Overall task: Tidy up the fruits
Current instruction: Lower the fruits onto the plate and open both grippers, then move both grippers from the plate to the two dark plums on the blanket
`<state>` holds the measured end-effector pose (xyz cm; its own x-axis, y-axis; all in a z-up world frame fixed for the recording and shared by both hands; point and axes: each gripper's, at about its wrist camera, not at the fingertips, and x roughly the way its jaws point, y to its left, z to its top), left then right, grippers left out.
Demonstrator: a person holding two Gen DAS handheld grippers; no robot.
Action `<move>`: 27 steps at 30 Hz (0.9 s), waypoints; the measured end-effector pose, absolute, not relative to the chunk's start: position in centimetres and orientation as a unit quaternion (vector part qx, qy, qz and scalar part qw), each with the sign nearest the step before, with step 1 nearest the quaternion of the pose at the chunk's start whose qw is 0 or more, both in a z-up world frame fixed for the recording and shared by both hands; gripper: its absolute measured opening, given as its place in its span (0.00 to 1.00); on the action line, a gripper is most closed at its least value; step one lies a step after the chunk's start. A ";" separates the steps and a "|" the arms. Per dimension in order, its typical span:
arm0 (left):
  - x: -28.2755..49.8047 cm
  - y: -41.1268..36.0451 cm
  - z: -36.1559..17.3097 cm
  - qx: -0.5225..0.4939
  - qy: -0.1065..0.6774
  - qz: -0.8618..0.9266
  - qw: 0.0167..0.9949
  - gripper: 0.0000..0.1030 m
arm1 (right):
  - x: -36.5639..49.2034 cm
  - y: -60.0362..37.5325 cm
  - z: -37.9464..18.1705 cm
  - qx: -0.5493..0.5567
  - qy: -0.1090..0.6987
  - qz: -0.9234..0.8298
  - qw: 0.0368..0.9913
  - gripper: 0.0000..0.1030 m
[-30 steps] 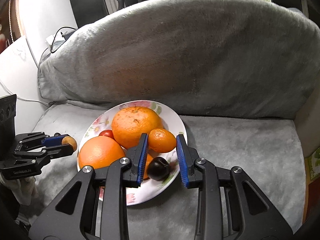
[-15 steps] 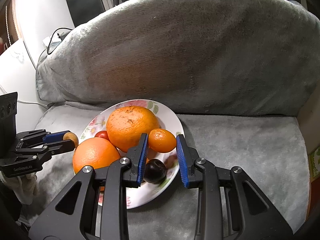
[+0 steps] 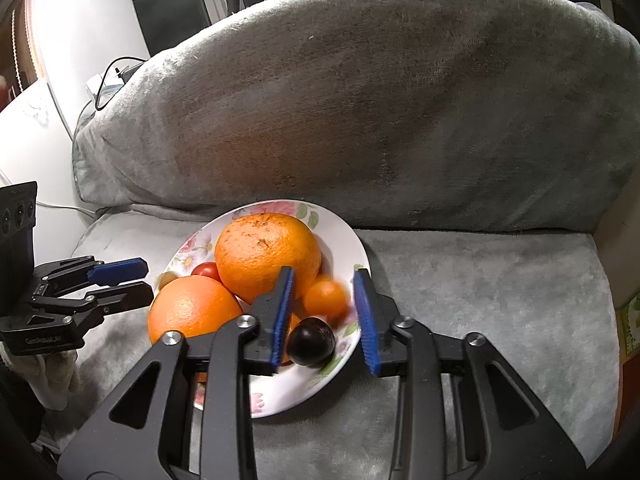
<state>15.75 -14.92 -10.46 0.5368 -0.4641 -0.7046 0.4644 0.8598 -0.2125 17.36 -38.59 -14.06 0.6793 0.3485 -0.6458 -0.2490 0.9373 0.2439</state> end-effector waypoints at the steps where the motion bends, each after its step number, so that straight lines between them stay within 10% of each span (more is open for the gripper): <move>1: 15.7 -14.9 -10.4 0.001 0.401 -0.264 0.877 0.50 | 17.3 -38.6 -14.0 0.068 0.363 0.162 0.915 0.55; 11: 15.1 -14.7 -10.0 0.009 0.396 -0.257 0.882 0.72 | 16.7 -38.4 -13.0 0.073 0.344 0.153 0.923 0.88; 27: 14.0 -12.2 -9.0 0.011 0.381 -0.232 0.895 0.74 | 15.3 -37.0 -11.2 0.064 0.328 0.159 0.929 0.90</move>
<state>14.05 -12.16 -9.02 0.6016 -0.4066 -0.6876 0.4230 0.8923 -0.1576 15.34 -37.02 -11.18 0.7337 0.3376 -0.5897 -0.2539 0.9412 0.2228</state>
